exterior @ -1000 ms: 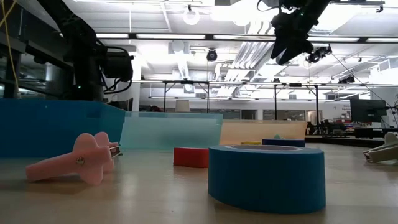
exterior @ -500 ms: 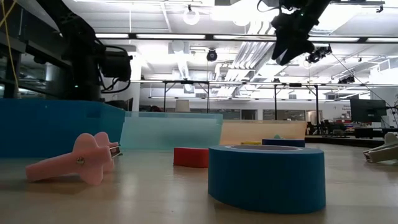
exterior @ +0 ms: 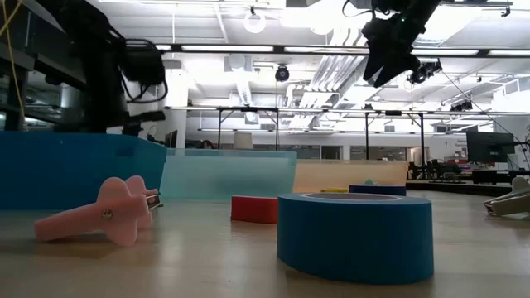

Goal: Pick and place Stapler, Stapler remover, tape
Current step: Put the black staple remover in the blue bin

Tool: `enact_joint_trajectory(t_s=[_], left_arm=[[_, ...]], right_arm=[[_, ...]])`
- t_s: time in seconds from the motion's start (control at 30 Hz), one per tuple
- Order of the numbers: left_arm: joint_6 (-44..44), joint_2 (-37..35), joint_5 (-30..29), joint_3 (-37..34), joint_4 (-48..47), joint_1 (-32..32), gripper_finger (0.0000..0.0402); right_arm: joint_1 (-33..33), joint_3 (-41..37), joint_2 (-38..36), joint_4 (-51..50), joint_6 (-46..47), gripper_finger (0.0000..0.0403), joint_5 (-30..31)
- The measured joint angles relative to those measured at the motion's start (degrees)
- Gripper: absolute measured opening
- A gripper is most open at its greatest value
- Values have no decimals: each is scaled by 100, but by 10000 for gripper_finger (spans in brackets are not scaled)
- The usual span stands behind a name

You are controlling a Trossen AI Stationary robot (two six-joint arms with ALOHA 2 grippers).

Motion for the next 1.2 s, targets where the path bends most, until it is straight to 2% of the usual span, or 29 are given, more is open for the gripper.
enact_joint_trajectory(t_s=[0.17, 0.27, 0.47, 0.6, 0.73, 0.83, 0.93, 1.2], left_arm=[[1178, -628, 16, 4, 39, -2, 76], [2034, -978, 302, 7, 168, -3, 76], [3386, -1557, 1359, 11, 520, -4, 76], [4134, -1782, 2417, 11, 558, -35, 76], [4567, -1820, 3104, 11, 550, -420, 76], [4666, -1814, 3380, 11, 535, -853, 76], [4661, -1811, 3215, 11, 534, -1396, 76], [4589, -1809, 1632, 12, 532, -3004, 76]], right_arm=[[2, 0, 0, -5, -1, 245, -15], [0, 0, 0, -56, -7, 245, -15], [0, 0, 0, -74, -21, 245, -17], [1, 0, 0, -76, -64, 245, -17], [2, 0, 0, -115, -163, 245, -17], [1, 0, 0, -153, -158, 245, -18], [0, 0, 0, -181, -166, 245, -19], [2, 0, 0, -188, -174, 245, -19]])
